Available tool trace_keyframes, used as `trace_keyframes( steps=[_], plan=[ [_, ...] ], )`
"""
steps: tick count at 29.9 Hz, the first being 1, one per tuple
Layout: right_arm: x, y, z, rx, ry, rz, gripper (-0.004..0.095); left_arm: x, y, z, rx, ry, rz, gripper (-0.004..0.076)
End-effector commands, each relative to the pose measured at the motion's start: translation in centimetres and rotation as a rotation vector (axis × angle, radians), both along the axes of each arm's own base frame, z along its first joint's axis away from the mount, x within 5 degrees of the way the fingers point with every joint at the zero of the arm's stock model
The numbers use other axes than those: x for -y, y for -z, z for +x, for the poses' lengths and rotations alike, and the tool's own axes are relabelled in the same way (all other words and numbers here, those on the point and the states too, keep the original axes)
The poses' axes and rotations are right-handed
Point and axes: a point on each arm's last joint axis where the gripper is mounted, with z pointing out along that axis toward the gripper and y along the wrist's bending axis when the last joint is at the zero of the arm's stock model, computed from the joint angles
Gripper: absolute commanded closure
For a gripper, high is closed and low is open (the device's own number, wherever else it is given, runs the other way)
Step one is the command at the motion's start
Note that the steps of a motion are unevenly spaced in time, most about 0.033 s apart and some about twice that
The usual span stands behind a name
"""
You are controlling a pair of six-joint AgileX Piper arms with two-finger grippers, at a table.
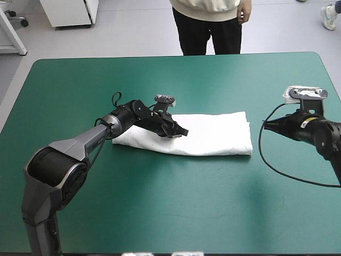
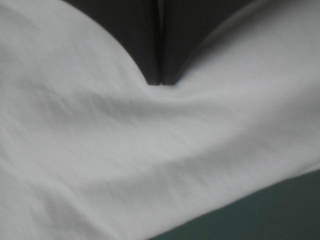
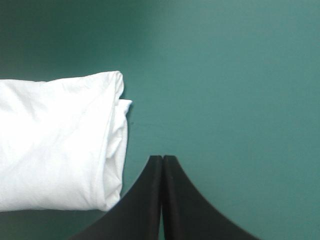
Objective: Fold the cloth
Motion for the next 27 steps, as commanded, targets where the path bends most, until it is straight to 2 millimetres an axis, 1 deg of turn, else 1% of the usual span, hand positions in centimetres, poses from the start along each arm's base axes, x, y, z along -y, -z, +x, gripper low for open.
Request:
trace_keyframes(
  steps=[1, 3, 4, 6, 7, 8, 9, 11, 12, 14, 20, 23, 25, 27],
  plan=[
    [-0.7, 0.4, 1.8, -0.009, -0.042, 0.071, 0.0913, 0.5, -0.9, -0.1, 0.007, 0.014, -0.023, 0.0733],
    [-1.2, 2.1, 2.9, -0.094, -0.08, 0.105, 0.0838, 0.5, -0.7, -0.2, -0.004, 0.024, -0.018, 0.0733],
    [-1.4, 2.8, 3.5, -0.118, -0.097, 0.128, 0.0762, 0.5, -0.7, -0.3, -0.008, 0.029, -0.015, 0.0733],
    [-1.8, 3.9, 4.4, -0.144, -0.117, 0.162, 0.057, 0.5, -0.7, -0.4, -0.017, 0.045, -0.012, 0.0733],
    [-2.0, 4.3, 4.9, -0.146, -0.121, 0.177, 0.0416, 0.5, -0.6, -0.5, -0.022, 0.05, -0.011, 0.0733],
    [-2.1, 4.8, 5.4, -0.148, -0.123, 0.189, 0.0312, 0.5, -0.6, -0.5, -0.024, 0.054, -0.01, 0.0733],
    [-2.1, 5.3, 5.8, -0.151, -0.12, 0.202, 0.018, 0.5, -0.6, -0.5, -0.028, 0.057, -0.01, 0.0733],
    [-2.2, 6.1, 6.6, -0.16, -0.109, 0.216, 0.0078, 0.5, -0.6, -0.6, -0.03, 0.058, -0.009, 0.0733],
    [-2.2, 6.6, 7.0, -0.165, -0.109, 0.213, 0.0075, 0.5, -0.6, -0.6, -0.031, 0.057, -0.011, 0.0733],
    [-2.2, 7.8, 7.8, -0.185, -0.109, 0.216, 0.0099, 0.5, -0.6, -0.6, -0.03, 0.058, -0.009, 0.0733],
    [-2.5, 11.5, 9.6, -0.261, -0.107, 0.24, 0.0244, 0.5, -0.6, -0.6, -0.03, 0.058, -0.009, 0.0733],
    [-2.7, 13.0, 10.2, -0.293, -0.124, 0.25, 0.0355, 0.5, -0.6, -0.6, -0.028, 0.057, -0.009, 0.0733],
    [-2.9, 13.4, 10.2, -0.305, -0.156, 0.254, 0.0458, 0.5, -0.6, -0.5, -0.027, 0.056, -0.01, 0.0733],
    [-3.1, 13.5, 10.1, -0.314, -0.18, 0.265, 0.0596, 0.5, -0.6, -0.5, -0.026, 0.055, -0.01, 0.0733]
  ],
)
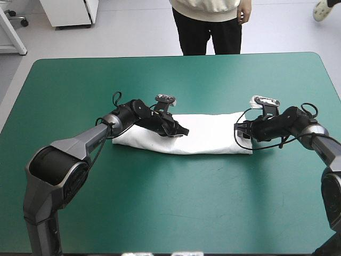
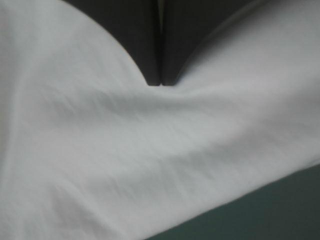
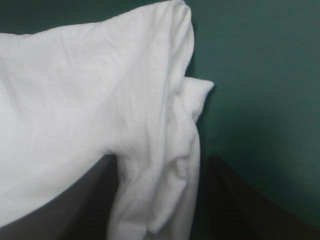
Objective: Fold the cloth
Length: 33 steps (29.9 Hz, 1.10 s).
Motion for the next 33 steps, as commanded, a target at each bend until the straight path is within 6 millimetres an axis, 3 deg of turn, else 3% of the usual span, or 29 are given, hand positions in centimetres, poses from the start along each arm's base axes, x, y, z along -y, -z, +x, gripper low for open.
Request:
trace_keyframes(
  steps=[1, 5, 6, 12, 23, 25, 28, 33],
  plan=[
    [-0.2, -0.6, 0.0, 0.013, -0.037, 0.036, 0.0654, 0.3, -0.9, -0.6, -0.005, 0.041, 0.0, 0.0733],
    [-0.4, -0.6, -0.3, -0.002, -0.079, 0.036, 0.0909, 0.3, -0.9, -0.5, 0.003, 0.035, -0.001, 0.0733],
    [-0.4, -0.6, -0.3, 0.0, -0.082, 0.034, 0.0924, 0.3, -0.9, -0.5, 0.005, 0.033, -0.001, 0.0733],
    [-0.4, -2.0, -0.6, 0.042, -0.087, 0.032, 0.0925, 0.2, -1.0, -0.2, 0.029, 0.009, -0.004, 0.0733],
    [-1.4, -9.9, -3.7, 0.231, -0.156, 0.14, 0.0925, 0.0, -3.6, 0.4, 0.145, -0.082, -0.064, 0.0733],
    [-2.0, -11.2, -3.6, 0.251, -0.186, 0.159, 0.0925, -0.5, -5.1, 0.4, 0.2, -0.083, -0.073, 0.0733],
    [-3.3, -13.1, -3.2, 0.304, -0.227, 0.168, 0.0925, -2.4, -9.4, -0.3, 0.299, -0.095, -0.105, 0.0733],
    [-7.5, -16.4, -2.5, 0.36, -0.337, 0.204, 0.0924, -8.5, -18.4, -3.5, 0.454, -0.134, -0.138, 0.0733]
  ],
)
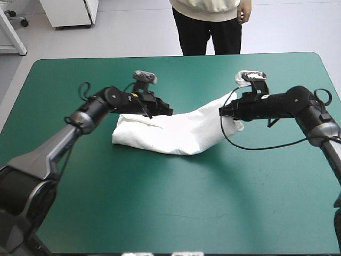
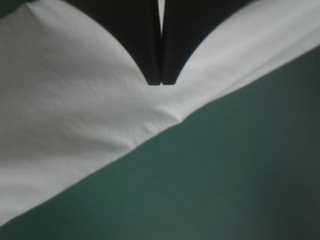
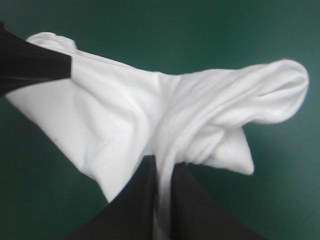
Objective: Fold the cloth
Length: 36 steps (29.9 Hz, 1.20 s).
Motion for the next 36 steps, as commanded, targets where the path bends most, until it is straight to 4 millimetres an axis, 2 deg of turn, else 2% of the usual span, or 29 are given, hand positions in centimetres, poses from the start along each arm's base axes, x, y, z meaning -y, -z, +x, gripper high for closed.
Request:
trace_keyframes(
  steps=[1, 3, 8, 12, 15, 19, 22, 29, 32, 36],
  plan=[
    [-3.3, -4.2, -0.1, 0.106, -0.065, 0.062, 0.0924, -4.6, -9.5, -3.6, 0.189, -0.03, -0.055, 0.0733],
    [-5.7, -5.0, 0.4, 0.12, -0.112, 0.057, 0.0924, -7.5, -13.0, -6.2, 0.242, -0.044, -0.03, 0.0733],
    [-12.4, -4.8, 1.8, 0.113, -0.214, 0.021, 0.0924, -12.8, -19.0, -12.5, 0.377, -0.166, 0.036, 0.0733],
    [-17.4, -3.5, 3.2, 0.103, -0.253, -0.035, 0.0924, -14.8, -21.4, -16.7, 0.48, -0.274, 0.093, 0.0733],
    [-20.5, -2.6, 4.2, 0.102, -0.287, -0.082, 0.0924, -15.4, -22.0, -18.7, 0.501, -0.331, 0.123, 0.0733],
    [-24.2, -0.8, 5.1, 0.057, -0.332, -0.119, 0.0924, -15.5, -21.7, -19.2, 0.467, -0.333, 0.158, 0.0733],
    [-26.4, -0.5, 5.2, 0.068, -0.365, -0.101, 0.0924, -15.6, -21.6, -19.2, 0.447, -0.341, 0.158, 0.0733],
    [-29.8, 1.1, 4.5, 0.079, -0.432, -0.092, 0.089, -15.6, -21.6, -19.0, 0.448, -0.343, 0.157, 0.0733],
    [-31.0, 1.1, 3.4, 0.087, -0.514, -0.054, 0.0753, -15.6, -21.3, -18.6, 0.431, -0.34, 0.16, 0.0733],
    [-32.5, 0.4, 1.5, 0.152, -0.615, -0.031, 0.0411, -15.6, -20.5, -17.4, 0.375, -0.326, 0.17, 0.0733]
  ],
)
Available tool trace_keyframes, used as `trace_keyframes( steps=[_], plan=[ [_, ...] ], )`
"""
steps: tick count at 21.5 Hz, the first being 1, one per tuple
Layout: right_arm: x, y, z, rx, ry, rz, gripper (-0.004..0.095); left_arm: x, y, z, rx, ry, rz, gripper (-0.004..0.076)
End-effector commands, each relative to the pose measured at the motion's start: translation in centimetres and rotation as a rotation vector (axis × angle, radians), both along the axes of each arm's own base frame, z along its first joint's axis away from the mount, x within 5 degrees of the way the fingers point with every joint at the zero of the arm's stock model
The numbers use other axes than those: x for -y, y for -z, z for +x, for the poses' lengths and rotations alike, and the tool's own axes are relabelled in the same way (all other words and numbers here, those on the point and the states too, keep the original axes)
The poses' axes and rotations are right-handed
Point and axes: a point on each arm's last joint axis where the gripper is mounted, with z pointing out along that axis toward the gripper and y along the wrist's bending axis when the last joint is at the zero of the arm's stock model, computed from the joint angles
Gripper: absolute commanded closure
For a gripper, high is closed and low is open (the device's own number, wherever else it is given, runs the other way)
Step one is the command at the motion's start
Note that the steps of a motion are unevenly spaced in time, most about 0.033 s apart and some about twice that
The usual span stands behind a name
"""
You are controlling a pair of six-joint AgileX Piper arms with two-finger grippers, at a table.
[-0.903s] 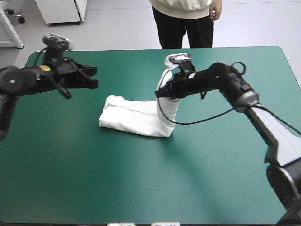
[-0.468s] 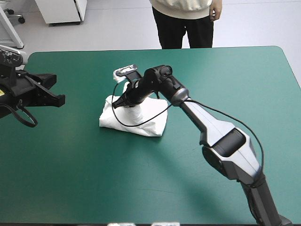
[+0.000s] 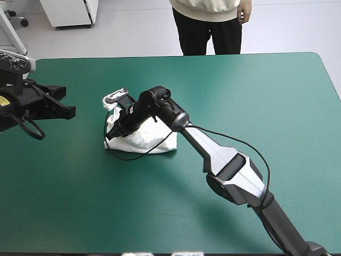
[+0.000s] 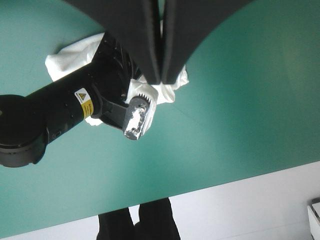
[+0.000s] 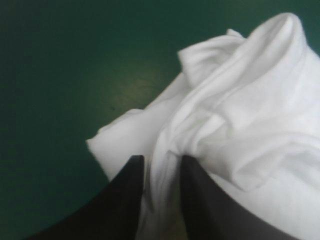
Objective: Fold the cloth
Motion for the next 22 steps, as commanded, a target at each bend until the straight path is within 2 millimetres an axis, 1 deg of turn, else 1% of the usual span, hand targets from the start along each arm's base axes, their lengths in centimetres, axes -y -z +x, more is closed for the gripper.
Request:
trace_keyframes(
  steps=[1, 2, 3, 4, 5, 6, 7, 8, 10, 11, 12, 13, 14, 16, 17, 20, 22],
  plan=[
    [-0.7, -6.5, -2.8, 0.11, -0.121, 0.193, 0.0366, 0.1, -0.8, 0.5, 0.046, -0.004, -0.032, 0.0733],
    [-1.2, -7.1, -3.7, 0.091, -0.217, 0.28, 0.0344, 0.1, -0.5, 1.1, 0.027, -0.002, -0.035, 0.0733],
    [-1.3, -7.3, -4.0, 0.082, -0.248, 0.305, 0.0354, 0.1, -0.4, 1.3, 0.022, -0.001, -0.037, 0.0733],
    [-1.2, -7.7, -4.3, 0.07, -0.27, 0.314, 0.0389, 0.1, -0.4, 1.4, 0.026, -0.002, -0.04, 0.0733],
    [-1.0, -7.6, -4.2, 0.068, -0.266, 0.292, 0.0411, 0.1, -0.4, 1.4, 0.03, -0.003, -0.04, 0.0733],
    [0.3, -8.1, -3.8, 0.066, -0.225, 0.219, 0.0449, 0.1, -0.6, 1.3, 0.044, -0.006, -0.042, 0.0733],
    [0.9, -8.3, -3.6, 0.068, -0.204, 0.183, 0.0463, 0.1, -0.7, 1.1, 0.054, -0.009, -0.041, 0.0733],
    [2.6, -9.7, -3.1, 0.065, -0.129, 0.145, 0.0495, 0.0, -0.8, 1.2, 0.065, -0.015, -0.038, 0.0733],
    [5.6, -13.5, -2.8, 0.126, -0.055, 0.175, 0.0536, 0.0, -0.9, 1.2, 0.074, -0.018, -0.039, 0.0733],
    [7.3, -15.3, -2.6, 0.158, -0.012, 0.188, 0.0541, 0.0, -0.9, 1.3, 0.075, -0.025, -0.05, 0.0733],
    [9.1, -16.7, -2.2, 0.179, 0.037, 0.193, 0.0541, 0.0, -1.0, 1.3, 0.079, -0.034, -0.055, 0.0733],
    [11.0, -17.5, -1.7, 0.166, 0.081, 0.198, 0.0541, 0.0, -1.0, 1.3, 0.083, -0.034, -0.057, 0.0733],
    [12.7, -17.8, -1.2, 0.139, 0.093, 0.209, 0.0554, 0.0, -1.0, 1.3, 0.087, -0.034, -0.06, 0.0733],
    [16.5, -17.6, -0.4, 0.091, 0.112, 0.211, 0.0606, 0.0, -1.0, 1.3, 0.086, -0.034, -0.06, 0.0733],
    [18.4, -16.7, 0.1, 0.061, 0.142, 0.184, 0.0616, 0.0, -1.0, 1.3, 0.084, -0.033, -0.06, 0.0733],
    [20.9, -14.1, 0.8, -0.018, 0.204, 0.162, 0.0615, 0.0, -1.0, 1.3, 0.084, -0.033, -0.06, 0.0733],
    [22.0, -12.2, 1.3, -0.071, 0.243, 0.216, 0.0615, 0.0, -1.0, 1.3, 0.084, -0.034, -0.076, 0.0733]
  ],
)
